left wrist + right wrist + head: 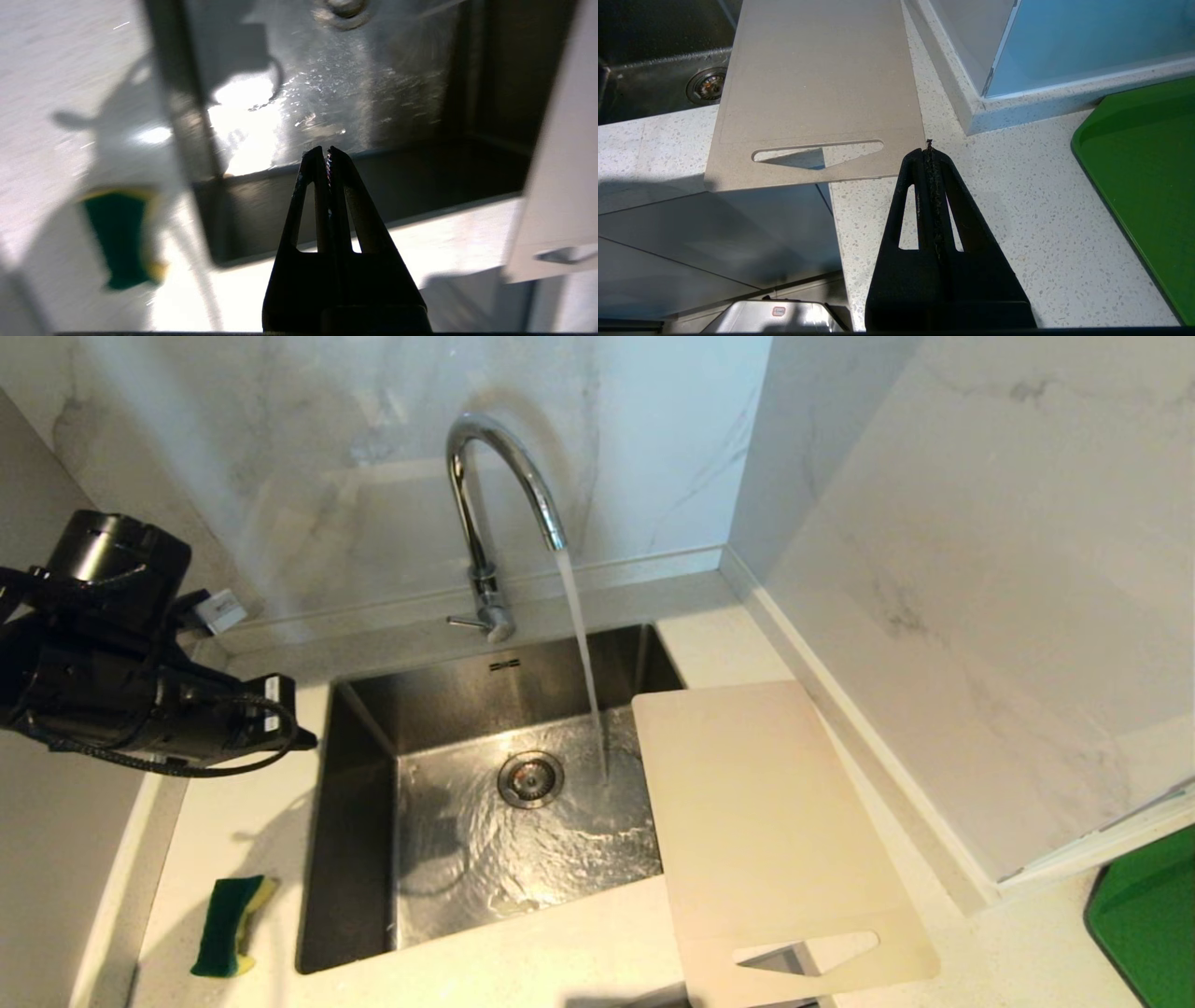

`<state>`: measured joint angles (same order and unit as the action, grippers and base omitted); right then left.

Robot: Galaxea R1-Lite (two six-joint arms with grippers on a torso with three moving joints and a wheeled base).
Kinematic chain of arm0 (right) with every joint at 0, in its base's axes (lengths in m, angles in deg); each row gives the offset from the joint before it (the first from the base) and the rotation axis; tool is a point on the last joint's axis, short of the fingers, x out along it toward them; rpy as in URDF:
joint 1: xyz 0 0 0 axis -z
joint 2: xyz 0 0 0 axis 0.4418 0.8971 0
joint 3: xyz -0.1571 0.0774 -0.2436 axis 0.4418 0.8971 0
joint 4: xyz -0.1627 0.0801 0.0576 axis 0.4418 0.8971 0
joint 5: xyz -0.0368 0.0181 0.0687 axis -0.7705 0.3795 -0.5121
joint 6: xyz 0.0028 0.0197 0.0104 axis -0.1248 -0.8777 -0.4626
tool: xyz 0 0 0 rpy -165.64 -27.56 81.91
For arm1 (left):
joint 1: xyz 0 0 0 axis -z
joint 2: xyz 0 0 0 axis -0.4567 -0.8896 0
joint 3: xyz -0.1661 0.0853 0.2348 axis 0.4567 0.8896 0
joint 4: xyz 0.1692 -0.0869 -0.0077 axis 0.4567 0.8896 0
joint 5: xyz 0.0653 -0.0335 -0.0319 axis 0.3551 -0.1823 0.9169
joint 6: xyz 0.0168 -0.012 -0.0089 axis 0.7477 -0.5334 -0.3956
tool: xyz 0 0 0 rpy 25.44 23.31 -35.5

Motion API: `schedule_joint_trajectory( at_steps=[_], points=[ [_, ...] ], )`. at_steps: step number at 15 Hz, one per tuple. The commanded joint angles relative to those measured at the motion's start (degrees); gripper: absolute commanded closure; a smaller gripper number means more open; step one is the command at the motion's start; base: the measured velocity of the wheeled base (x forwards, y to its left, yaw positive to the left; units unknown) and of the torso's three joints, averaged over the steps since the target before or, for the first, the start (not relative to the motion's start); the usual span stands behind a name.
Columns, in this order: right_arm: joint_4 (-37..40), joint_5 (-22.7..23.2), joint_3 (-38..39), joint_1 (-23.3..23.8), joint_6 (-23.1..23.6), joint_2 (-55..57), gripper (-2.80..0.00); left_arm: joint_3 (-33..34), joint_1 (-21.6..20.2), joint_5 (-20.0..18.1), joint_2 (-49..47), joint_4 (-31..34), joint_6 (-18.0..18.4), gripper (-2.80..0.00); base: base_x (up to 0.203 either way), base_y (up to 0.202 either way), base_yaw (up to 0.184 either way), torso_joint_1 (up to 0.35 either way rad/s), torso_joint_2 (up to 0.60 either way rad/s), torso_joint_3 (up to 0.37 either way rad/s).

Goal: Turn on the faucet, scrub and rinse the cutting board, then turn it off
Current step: Turn off the tap

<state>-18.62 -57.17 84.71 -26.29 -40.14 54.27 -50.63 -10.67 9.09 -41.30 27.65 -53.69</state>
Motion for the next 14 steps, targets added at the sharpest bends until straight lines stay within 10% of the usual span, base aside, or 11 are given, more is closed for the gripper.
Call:
schedule_joint_trajectory(
  at_steps=[1, 7, 14],
  points=[
    [0.0, 0.0, 0.1, 0.0, 0.0, 0.0, 0.0, -6.5, 3.1, -0.9, -5.2, -0.7, -3.5, 0.0, 0.0, 0.0, 0.0, 0.0, 0.0, 0.0],
    [0.0, 0.0, 0.1, 0.0, 0.0, 0.0, 0.0, -10.5, 6.0, -3.1, -14.8, -27.5, -14.4, 0.0, 0.0, 0.0, 0.0, 0.0, 0.0, 0.0],
    [0.0, 0.0, 0.1, 0.0, 0.0, 0.0, 0.0, -5.6, 6.4, -2.9, -21.4, -53.3, -11.7, 0.0, 0.0, 0.0, 0.0, 0.0, 0.0, 0.0]
  ],
)
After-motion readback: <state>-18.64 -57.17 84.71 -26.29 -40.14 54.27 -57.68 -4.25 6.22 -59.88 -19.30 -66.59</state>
